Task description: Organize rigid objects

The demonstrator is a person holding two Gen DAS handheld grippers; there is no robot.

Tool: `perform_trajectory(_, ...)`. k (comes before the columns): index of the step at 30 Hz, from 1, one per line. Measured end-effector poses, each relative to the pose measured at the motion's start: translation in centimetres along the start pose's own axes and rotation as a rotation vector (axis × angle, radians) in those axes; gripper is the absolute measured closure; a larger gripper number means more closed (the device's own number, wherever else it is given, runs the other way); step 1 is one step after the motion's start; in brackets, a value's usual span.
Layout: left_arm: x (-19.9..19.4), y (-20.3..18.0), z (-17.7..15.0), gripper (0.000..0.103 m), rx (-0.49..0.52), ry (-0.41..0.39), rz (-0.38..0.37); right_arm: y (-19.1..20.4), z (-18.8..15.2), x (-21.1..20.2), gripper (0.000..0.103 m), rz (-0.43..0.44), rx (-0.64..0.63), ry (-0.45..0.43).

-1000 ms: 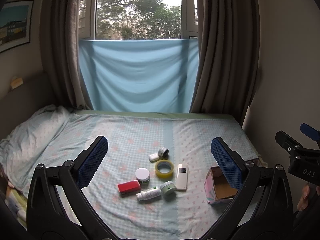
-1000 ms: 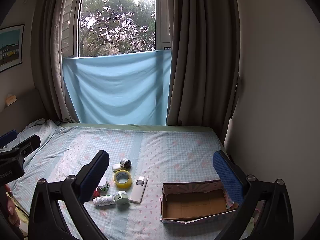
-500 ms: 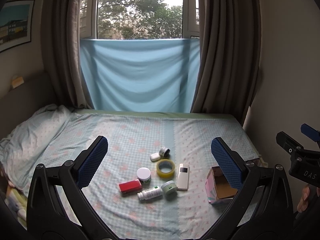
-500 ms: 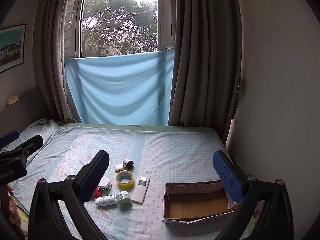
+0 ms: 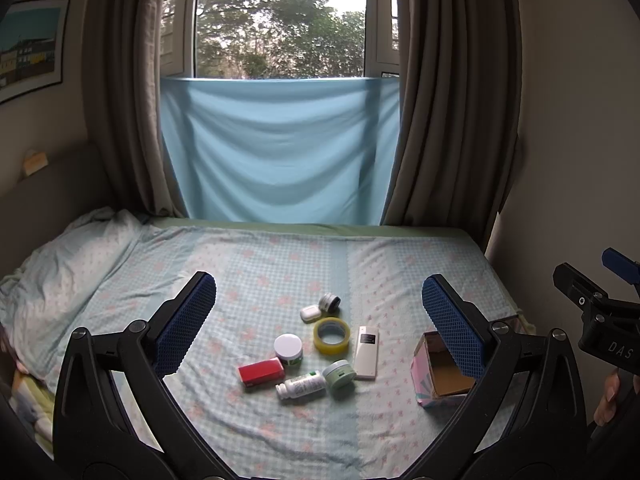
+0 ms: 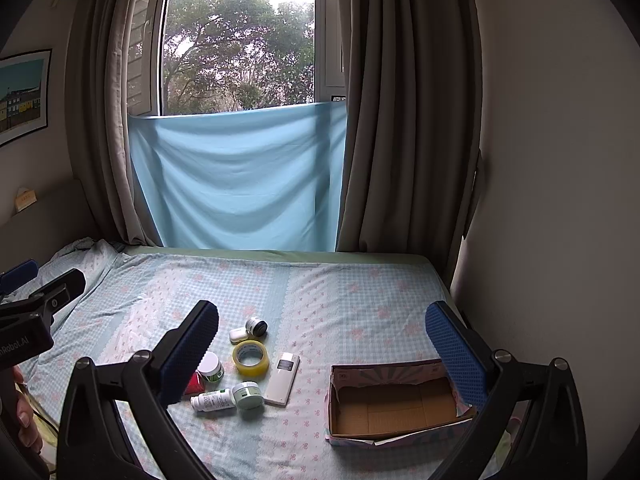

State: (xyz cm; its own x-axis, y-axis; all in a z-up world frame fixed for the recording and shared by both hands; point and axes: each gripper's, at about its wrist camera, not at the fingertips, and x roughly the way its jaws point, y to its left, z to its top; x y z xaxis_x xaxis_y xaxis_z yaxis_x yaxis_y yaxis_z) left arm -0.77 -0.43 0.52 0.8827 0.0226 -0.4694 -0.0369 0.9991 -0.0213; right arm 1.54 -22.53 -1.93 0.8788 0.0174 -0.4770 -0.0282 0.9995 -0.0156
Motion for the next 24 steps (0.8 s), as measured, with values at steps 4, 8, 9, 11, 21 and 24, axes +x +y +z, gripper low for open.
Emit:
perform_trajectory(4, -0.01, 0.00, -0.02, 0.001, 0.000, 0.000, 0.000, 0.02, 0.01, -0.01, 0.000, 0.000, 0.001, 0.001)
perform_trajectory(8, -0.01, 0.04, 0.00, 0.001, 0.001, 0.000, -0.001, 0.05, -0.06, -0.08, 0.000, -0.001, 0.003, 0.001)
perform_trajectory(9, -0.03, 0.10, -0.01, 0.001, 0.001, 0.000, -0.001, 0.05, -0.05, -0.07, 0.000, -0.001, 0.004, 0.000)
perform_trajectory(11, -0.07, 0.16, -0.02, 0.001, 0.001, 0.001, -0.001, 0.04, -0.10, -0.10, 0.000, -0.003, 0.008, 0.002)
perform_trajectory(21, -0.19, 0.56, -0.19, 0.001, 0.002, 0.004, 0.001, 0.04, -0.50, -0.51, 0.000, -0.008, 0.018, 0.003)
perform_trajectory(24, -0.18, 0.55, -0.20, 0.001, 0.002, 0.004, 0.000, 0.04, -0.49, -0.46, 0.000, -0.010, 0.024, 0.008)
